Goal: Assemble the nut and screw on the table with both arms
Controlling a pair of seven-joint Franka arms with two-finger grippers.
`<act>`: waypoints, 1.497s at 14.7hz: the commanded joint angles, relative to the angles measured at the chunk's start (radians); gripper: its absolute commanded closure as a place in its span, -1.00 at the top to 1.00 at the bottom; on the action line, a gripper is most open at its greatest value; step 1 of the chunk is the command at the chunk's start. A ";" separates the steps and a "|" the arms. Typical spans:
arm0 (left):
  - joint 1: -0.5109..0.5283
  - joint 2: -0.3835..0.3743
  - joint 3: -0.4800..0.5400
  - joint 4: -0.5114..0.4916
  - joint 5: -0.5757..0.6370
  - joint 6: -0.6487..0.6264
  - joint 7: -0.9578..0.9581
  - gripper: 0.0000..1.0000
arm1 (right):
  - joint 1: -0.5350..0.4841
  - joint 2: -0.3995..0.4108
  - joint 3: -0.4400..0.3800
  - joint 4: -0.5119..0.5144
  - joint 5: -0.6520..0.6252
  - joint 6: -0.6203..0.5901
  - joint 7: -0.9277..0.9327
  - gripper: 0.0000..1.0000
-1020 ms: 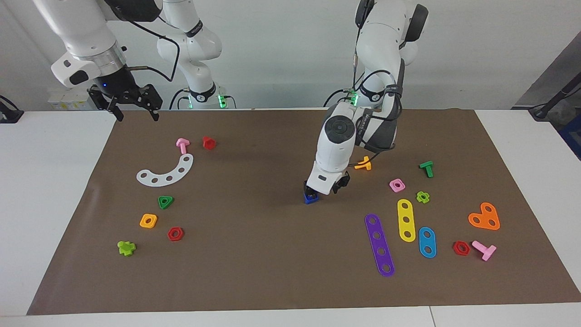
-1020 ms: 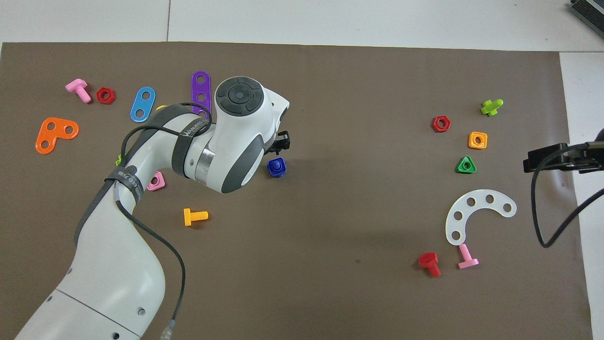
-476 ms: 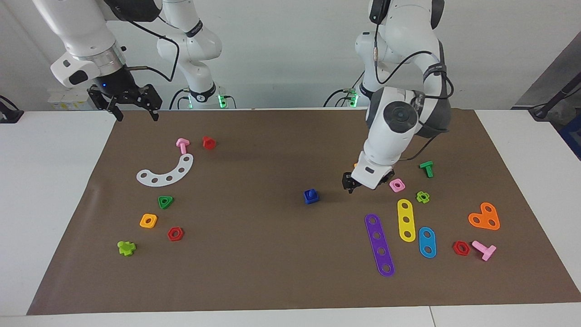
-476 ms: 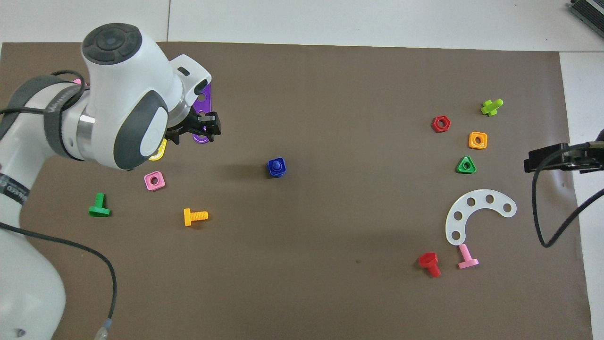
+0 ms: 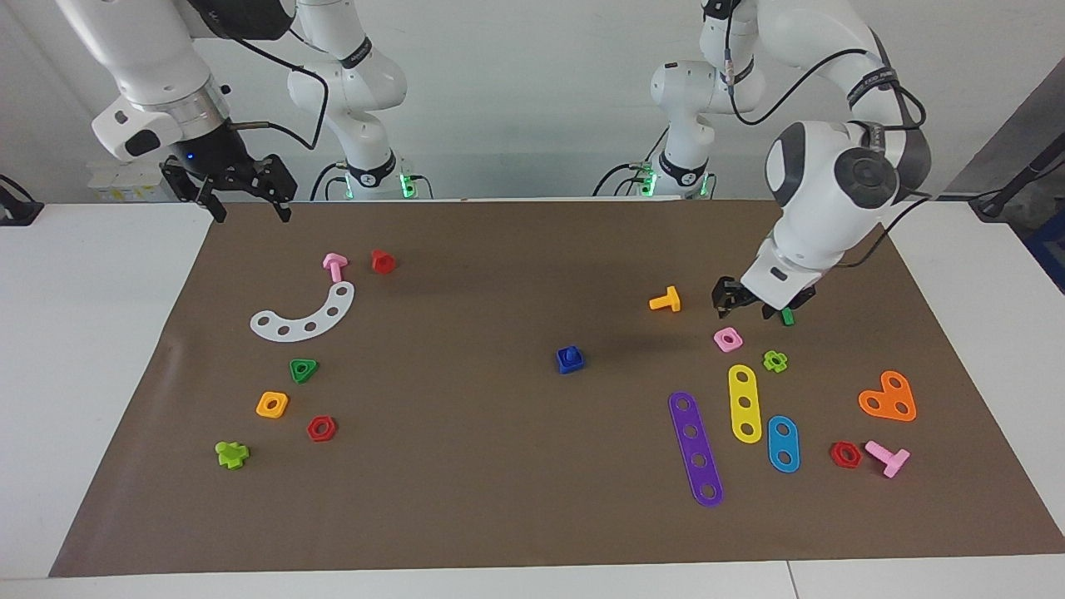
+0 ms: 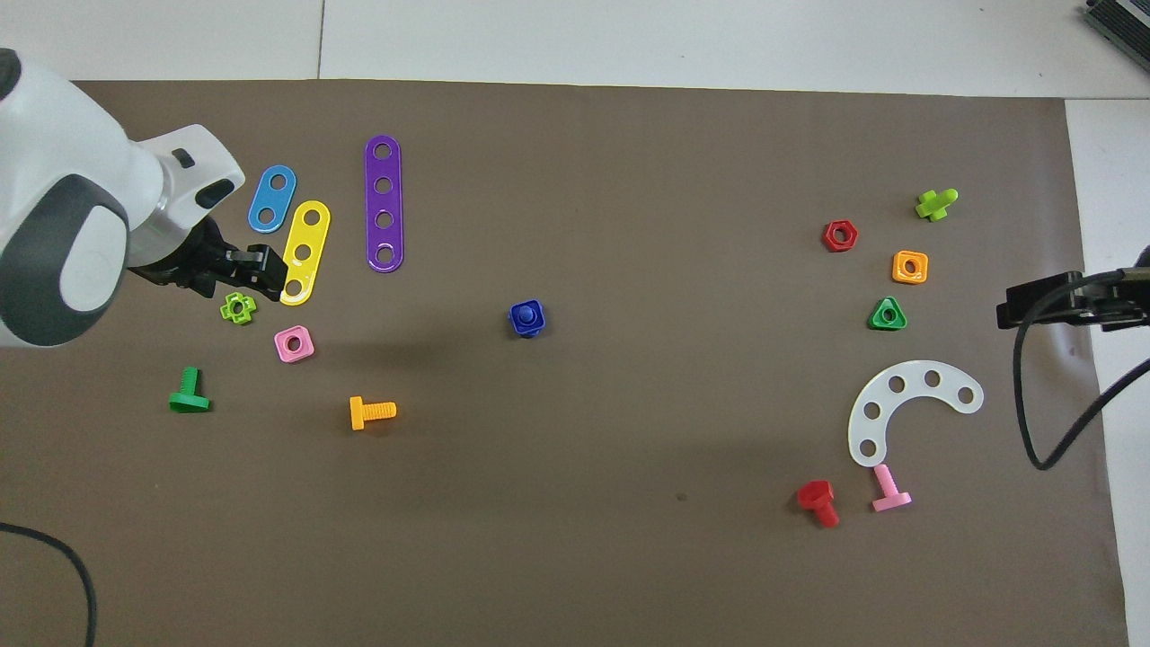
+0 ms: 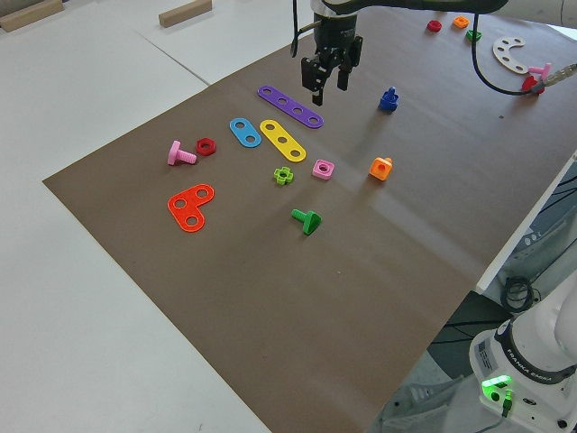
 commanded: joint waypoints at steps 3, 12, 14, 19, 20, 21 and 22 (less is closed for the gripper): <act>0.058 -0.122 -0.009 -0.051 -0.008 -0.057 0.048 0.76 | -0.010 -0.002 0.003 0.003 0.022 -0.011 0.004 1.00; 0.063 -0.230 -0.007 -0.039 0.004 -0.080 0.013 1.00 | -0.009 -0.006 0.003 -0.001 0.022 -0.008 0.001 1.00; 0.063 -0.236 -0.007 -0.034 0.006 -0.074 -0.032 1.00 | -0.009 -0.006 0.003 -0.001 0.022 -0.008 0.000 1.00; 0.063 -0.235 -0.009 -0.004 0.011 -0.070 -0.050 1.00 | -0.010 -0.006 0.003 -0.003 0.022 -0.008 0.004 1.00; 0.063 -0.235 -0.009 -0.004 0.011 -0.068 -0.047 1.00 | -0.009 -0.006 0.003 -0.001 0.022 -0.008 0.007 1.00; 0.063 -0.236 -0.009 -0.004 0.011 -0.068 -0.044 1.00 | -0.006 -0.006 0.003 -0.003 0.022 -0.010 0.011 1.00; 0.061 -0.236 -0.010 -0.004 0.011 -0.068 -0.043 1.00 | -0.006 -0.006 0.003 -0.003 0.022 -0.010 0.011 1.00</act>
